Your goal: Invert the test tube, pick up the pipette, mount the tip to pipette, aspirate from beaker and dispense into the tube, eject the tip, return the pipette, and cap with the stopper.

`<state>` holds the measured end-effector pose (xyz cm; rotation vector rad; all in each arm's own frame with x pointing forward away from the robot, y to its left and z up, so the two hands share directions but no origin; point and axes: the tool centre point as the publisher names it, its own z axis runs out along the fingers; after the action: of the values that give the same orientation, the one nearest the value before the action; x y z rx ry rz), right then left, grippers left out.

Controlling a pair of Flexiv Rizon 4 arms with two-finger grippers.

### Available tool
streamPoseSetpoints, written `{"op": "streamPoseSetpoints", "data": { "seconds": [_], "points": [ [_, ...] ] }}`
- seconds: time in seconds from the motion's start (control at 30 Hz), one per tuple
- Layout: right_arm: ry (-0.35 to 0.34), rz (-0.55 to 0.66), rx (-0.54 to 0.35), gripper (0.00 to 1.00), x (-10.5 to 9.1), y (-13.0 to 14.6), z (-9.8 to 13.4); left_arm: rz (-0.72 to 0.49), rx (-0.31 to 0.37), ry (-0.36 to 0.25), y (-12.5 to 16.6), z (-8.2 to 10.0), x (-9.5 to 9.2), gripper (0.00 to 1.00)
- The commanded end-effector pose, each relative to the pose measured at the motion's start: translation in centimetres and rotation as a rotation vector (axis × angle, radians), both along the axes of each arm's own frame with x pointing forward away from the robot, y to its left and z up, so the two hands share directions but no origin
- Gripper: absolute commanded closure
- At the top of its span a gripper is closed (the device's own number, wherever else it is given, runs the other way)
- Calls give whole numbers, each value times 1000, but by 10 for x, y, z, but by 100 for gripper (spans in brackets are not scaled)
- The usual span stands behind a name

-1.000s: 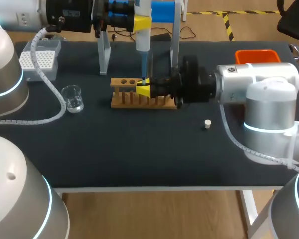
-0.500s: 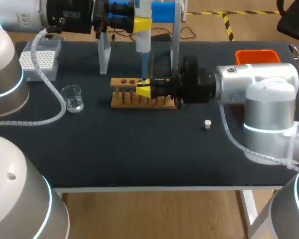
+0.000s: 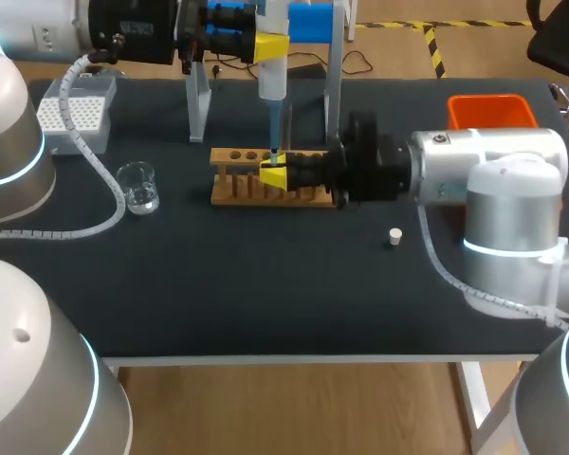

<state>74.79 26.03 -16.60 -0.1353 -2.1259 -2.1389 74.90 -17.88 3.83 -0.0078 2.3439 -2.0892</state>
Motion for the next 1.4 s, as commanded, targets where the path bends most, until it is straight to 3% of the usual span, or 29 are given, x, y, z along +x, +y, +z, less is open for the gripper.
{"op": "streamPoseSetpoints", "data": {
  "seconds": [0.03, 0.6, 1.4],
  "points": [
    [1, -5, 2, 100, -2, 0, 1, -2, 0, -1, 1, 0, 0, 100],
    [-20, -9, 1, 100, -8, 1, 19, -2, 0, -1, 1, 0, 0, 100],
    [-10, -19, -8, 100, -6, -2, 14, -2, 0, -1, 1, 0, 0, 100]
  ]
}}
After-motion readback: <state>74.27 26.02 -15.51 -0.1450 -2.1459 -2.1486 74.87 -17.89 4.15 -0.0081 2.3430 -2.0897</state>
